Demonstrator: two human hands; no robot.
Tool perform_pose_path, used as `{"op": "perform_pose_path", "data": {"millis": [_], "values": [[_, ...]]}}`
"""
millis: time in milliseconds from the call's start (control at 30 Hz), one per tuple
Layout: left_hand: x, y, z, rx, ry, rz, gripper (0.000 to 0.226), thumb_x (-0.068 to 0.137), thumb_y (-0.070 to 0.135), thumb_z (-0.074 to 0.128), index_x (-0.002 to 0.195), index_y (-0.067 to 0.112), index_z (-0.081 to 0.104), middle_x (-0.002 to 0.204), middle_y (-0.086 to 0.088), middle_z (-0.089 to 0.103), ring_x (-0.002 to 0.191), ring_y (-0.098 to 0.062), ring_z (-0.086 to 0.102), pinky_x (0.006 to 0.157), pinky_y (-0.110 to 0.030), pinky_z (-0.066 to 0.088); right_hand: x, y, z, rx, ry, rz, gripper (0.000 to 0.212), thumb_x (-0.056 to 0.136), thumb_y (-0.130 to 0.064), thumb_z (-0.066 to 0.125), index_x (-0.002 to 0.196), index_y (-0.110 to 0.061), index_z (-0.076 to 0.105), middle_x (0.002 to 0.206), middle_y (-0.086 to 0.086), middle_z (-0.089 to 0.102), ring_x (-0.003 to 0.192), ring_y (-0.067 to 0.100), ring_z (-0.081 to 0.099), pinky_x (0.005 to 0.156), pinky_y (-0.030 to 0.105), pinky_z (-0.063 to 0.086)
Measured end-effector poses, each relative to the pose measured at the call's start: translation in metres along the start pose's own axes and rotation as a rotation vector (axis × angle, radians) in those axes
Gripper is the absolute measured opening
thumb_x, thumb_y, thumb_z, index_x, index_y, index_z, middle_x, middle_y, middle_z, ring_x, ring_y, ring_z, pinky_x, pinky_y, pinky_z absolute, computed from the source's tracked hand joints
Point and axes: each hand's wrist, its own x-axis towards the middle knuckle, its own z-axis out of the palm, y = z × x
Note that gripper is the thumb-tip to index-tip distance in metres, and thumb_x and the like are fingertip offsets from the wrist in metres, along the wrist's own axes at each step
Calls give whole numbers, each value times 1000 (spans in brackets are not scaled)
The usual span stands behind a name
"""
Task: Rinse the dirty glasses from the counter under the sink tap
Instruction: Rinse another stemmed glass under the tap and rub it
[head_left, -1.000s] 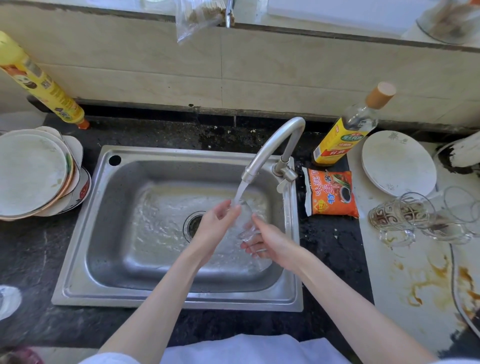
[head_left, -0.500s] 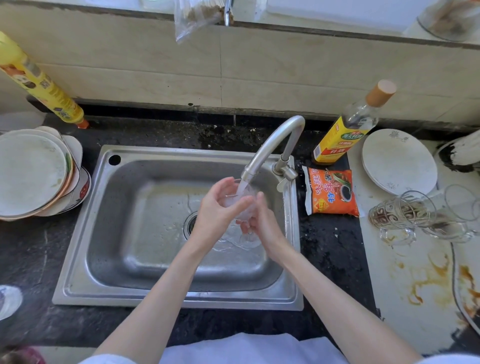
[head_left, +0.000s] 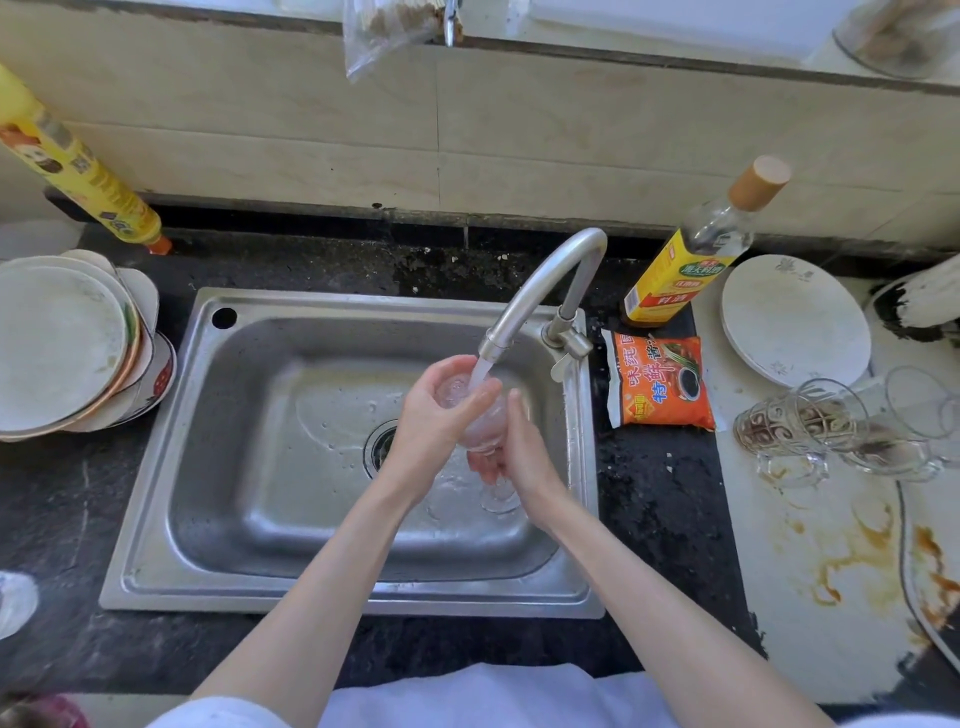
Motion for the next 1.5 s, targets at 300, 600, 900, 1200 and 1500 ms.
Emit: {"op": "perform_pose_path", "data": {"millis": [300,600,900,1200,1500], "values": [[-2,9,8,28,-56,56,58,64,43,80,113,19,59,104,4,66,101,-12,61,88,-28,48,-3,-4,4,156,21,22,63,99,-52,8,84,-28,65,44,-9,43,39,5,30,41,21,20],[-2,9,9,16,15,104,33,77,28,74,106,32,57,101,4,65,88,-5,62,65,-18,49,-5,-2,2,61,25,-78,51,102,-38,13,102,-15,59,59,-13,52,47,-3,40,50,11,32],[-4,10,0,21,-237,75,51,78,27,69,125,14,53,112,-3,65,100,-11,63,82,-22,50,1,-3,-3,214,-36,69,69,98,-54,9,86,-20,68,43,-6,42,36,6,29,41,23,17],[2,10,-12,132,-49,179,40,87,25,63,125,15,54,127,2,55,113,-2,53,84,-8,43,10,-6,-1,98,-29,-91,53,100,-47,21,118,-8,53,70,-6,47,47,-2,39,46,13,32],[0,12,-25,247,-128,231,19,89,13,58,105,20,65,110,10,63,101,12,56,91,-13,44,11,-7,-16,354,-218,203,55,99,-50,22,106,-9,57,71,16,66,40,10,36,41,20,27]]}}
